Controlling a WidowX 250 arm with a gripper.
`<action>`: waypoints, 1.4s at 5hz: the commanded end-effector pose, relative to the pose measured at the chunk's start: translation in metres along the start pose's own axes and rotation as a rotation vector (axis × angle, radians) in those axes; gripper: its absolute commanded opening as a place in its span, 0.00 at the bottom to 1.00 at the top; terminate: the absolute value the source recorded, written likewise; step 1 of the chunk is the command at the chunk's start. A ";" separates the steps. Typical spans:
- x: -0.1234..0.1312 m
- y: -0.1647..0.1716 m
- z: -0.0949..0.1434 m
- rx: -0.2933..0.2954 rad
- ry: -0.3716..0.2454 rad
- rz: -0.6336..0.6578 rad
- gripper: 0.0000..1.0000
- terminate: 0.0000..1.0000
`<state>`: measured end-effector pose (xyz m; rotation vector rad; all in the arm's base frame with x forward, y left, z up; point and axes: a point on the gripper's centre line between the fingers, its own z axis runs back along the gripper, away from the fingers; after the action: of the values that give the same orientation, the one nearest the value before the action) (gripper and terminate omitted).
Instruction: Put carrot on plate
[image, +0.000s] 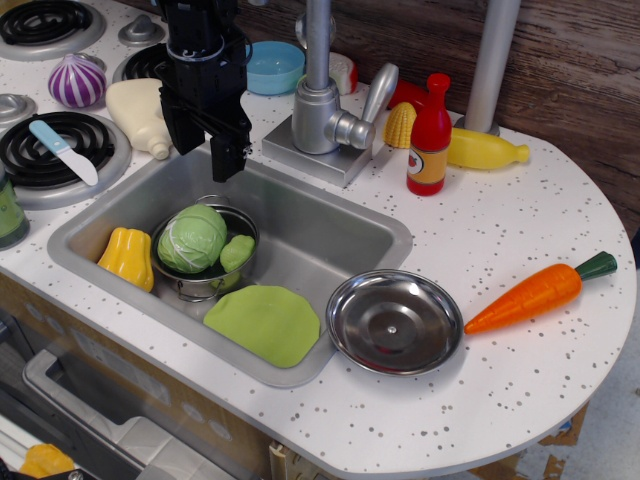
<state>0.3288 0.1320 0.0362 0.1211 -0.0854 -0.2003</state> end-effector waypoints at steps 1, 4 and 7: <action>0.000 0.000 0.000 0.000 0.000 0.000 1.00 0.00; 0.045 -0.104 0.085 -0.047 -0.011 -0.031 1.00 0.00; 0.102 -0.246 0.076 -0.079 -0.066 -0.057 1.00 0.00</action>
<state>0.3631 -0.1559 0.0570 0.0404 -0.0899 -0.2901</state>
